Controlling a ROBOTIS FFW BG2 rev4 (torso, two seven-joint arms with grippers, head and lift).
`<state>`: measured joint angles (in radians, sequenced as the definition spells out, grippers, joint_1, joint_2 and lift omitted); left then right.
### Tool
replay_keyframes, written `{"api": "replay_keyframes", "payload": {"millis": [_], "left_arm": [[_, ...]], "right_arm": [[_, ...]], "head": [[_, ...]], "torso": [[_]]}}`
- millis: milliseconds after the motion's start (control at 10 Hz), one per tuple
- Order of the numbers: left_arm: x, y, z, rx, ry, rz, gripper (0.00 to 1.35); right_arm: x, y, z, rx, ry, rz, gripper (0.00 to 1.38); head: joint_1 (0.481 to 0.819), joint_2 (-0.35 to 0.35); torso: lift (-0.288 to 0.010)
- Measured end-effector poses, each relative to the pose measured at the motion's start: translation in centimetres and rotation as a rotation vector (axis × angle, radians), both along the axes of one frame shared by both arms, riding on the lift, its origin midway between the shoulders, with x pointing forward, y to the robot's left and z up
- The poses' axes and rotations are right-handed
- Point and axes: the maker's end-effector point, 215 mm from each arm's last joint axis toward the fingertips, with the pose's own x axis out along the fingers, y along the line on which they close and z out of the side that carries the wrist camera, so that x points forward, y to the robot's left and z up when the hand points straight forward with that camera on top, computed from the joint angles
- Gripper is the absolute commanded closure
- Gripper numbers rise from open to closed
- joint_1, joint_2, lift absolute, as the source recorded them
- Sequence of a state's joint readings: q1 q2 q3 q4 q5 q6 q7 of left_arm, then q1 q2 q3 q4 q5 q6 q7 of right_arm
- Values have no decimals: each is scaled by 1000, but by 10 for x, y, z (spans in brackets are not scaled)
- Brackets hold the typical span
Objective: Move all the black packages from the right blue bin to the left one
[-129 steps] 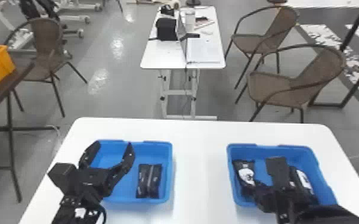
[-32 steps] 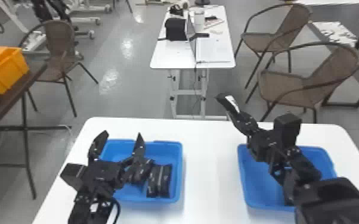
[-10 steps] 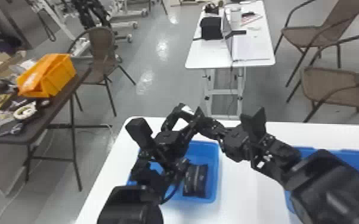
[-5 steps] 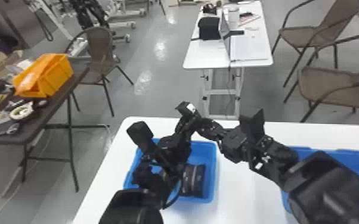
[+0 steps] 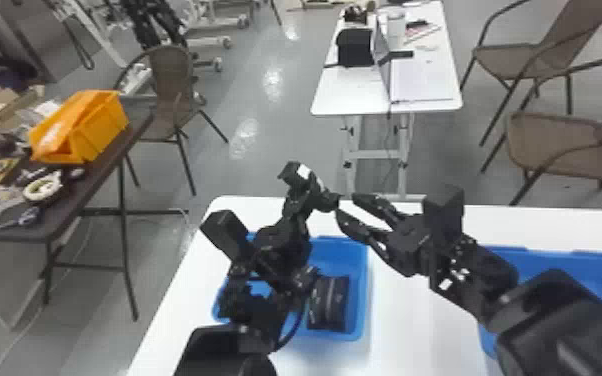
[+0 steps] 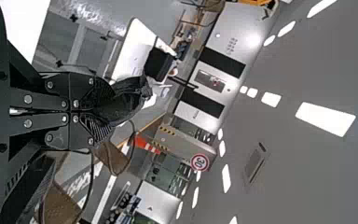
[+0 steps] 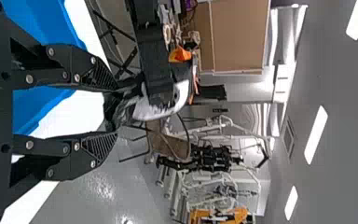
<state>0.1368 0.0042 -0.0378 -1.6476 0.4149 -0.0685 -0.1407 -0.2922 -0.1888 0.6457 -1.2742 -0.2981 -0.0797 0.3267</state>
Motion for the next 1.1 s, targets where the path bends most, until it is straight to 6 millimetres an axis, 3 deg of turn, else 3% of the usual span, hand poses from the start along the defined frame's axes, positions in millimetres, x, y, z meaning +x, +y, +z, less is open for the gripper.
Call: {"api": "replay_keyframes", "payload": {"millis": [100,300,400,600,700,800,900,1000,1100], "left_arm": [[-4,23,-5,67,-10,45,1219],[-25,57,-39,209,49,95,1219],[-36,60,-58,257,87,91,1219],[-49,52,-85,354,130,55,1217],[-52,49,-96,376,142,44,1024],[-54,49,-100,381,147,43,538],[-55,53,-97,383,134,53,140],[-55,59,-95,381,127,67,65],[-57,68,-93,384,122,85,133]], "right_arm": [[5,-20,4,25,-13,-59,96],[15,-70,6,59,-21,-197,88],[16,-92,3,56,-26,-256,88],[15,-110,1,57,-27,-306,88],[14,-114,0,56,-25,-314,88],[13,-117,-1,56,-25,-324,88],[13,-123,-1,51,-28,-344,88],[14,-134,-3,39,-24,-381,90],[14,-150,-9,33,4,-435,93]], "head": [[695,249],[695,244],[695,227],[695,199],[695,195],[695,191],[695,189],[695,184],[695,180]], "torso": [[0],[0],[0],[0],[0],[0],[0],[0],[0]]}}
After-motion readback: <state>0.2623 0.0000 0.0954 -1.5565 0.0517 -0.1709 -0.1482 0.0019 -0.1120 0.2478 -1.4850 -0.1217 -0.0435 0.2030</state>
